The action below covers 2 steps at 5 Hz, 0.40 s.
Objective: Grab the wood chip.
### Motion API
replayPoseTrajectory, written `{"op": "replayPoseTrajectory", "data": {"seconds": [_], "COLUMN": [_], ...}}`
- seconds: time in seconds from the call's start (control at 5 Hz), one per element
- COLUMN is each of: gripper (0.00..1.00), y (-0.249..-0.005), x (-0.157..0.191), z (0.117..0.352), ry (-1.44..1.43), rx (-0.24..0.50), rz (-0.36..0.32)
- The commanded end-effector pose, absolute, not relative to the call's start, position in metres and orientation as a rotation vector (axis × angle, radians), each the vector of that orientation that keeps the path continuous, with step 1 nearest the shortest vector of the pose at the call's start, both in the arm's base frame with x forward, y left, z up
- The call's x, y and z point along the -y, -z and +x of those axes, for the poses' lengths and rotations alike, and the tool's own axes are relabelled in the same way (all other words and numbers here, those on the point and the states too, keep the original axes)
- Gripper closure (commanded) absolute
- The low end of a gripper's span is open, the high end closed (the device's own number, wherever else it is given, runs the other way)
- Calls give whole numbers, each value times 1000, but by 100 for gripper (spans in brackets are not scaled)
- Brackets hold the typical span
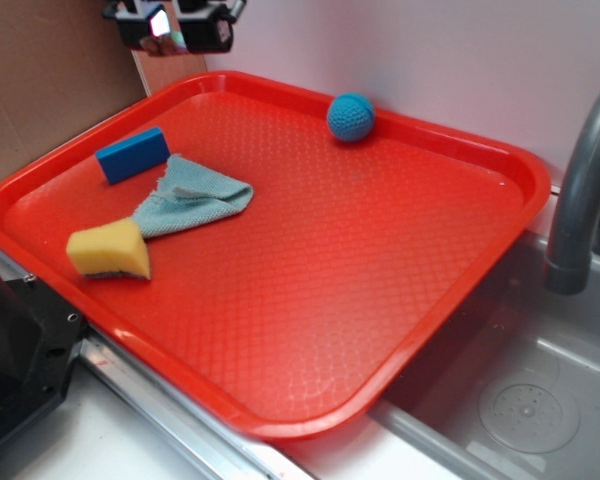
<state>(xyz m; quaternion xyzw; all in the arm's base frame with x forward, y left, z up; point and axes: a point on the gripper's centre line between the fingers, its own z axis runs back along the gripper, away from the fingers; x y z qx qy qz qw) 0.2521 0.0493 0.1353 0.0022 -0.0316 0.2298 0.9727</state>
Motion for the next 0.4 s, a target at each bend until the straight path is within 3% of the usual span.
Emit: {"op": "replayPoseTrajectory", "data": {"seconds": [0.0, 0.2], "gripper": [100, 100], "y": [-197, -190], "x": [-21, -20], "z": [207, 211], "ry": [-197, -125], "rx": [93, 18], "rz": [-78, -45]}}
